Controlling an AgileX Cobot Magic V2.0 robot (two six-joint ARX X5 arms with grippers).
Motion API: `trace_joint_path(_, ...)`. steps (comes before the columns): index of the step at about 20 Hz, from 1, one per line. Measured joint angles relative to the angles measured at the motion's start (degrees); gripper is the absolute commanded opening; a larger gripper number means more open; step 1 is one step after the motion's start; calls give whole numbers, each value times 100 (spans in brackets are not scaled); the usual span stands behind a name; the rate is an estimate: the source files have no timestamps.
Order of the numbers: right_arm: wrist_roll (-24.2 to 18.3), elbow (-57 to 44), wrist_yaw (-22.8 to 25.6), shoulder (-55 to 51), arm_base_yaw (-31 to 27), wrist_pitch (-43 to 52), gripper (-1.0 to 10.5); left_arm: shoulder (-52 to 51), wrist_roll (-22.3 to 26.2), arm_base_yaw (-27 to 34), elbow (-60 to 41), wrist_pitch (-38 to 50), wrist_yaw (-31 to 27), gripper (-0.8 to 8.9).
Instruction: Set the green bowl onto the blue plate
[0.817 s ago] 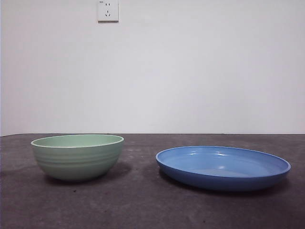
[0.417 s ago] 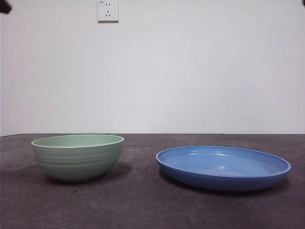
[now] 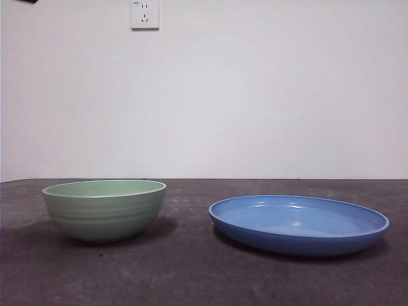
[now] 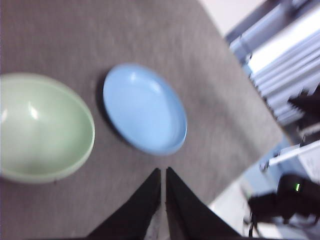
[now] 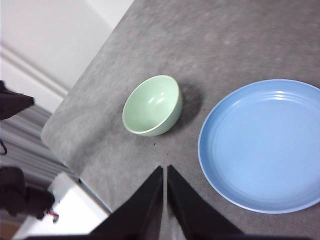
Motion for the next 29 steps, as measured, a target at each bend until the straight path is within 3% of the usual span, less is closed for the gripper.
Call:
trace_joint_path(7, -361, 0, 2, 4, 28, -107, 20, 0, 557, -26, 0, -367, 2, 41)
trace_joint_path(10, -457, 0, 138, 4, 31, -162, 198, 0, 603, -24, 0, -367, 2, 159)
trace_joint_path(14, -492, 0, 350, 4, 31, -214, 530, 0, 612, -24, 0, -367, 2, 429)
trace_joint_path(16, -494, 0, 466, 4, 33, -302, 610, 0, 623, -24, 0, -367, 2, 545)
trace_joint_path(19, -496, 0, 616, 4, 39, -382, 623, 0, 623, -26, 0, -367, 2, 624)
trace_joint_path(25, -496, 0, 616, 2, 39, -402, 622, 0, 643, -26, 0, -365, -11, 621)
trace_joint_path(29, -494, 0, 605, 2, 39, -402, 621, 35, 623, -26, 0, -367, -590, 620)
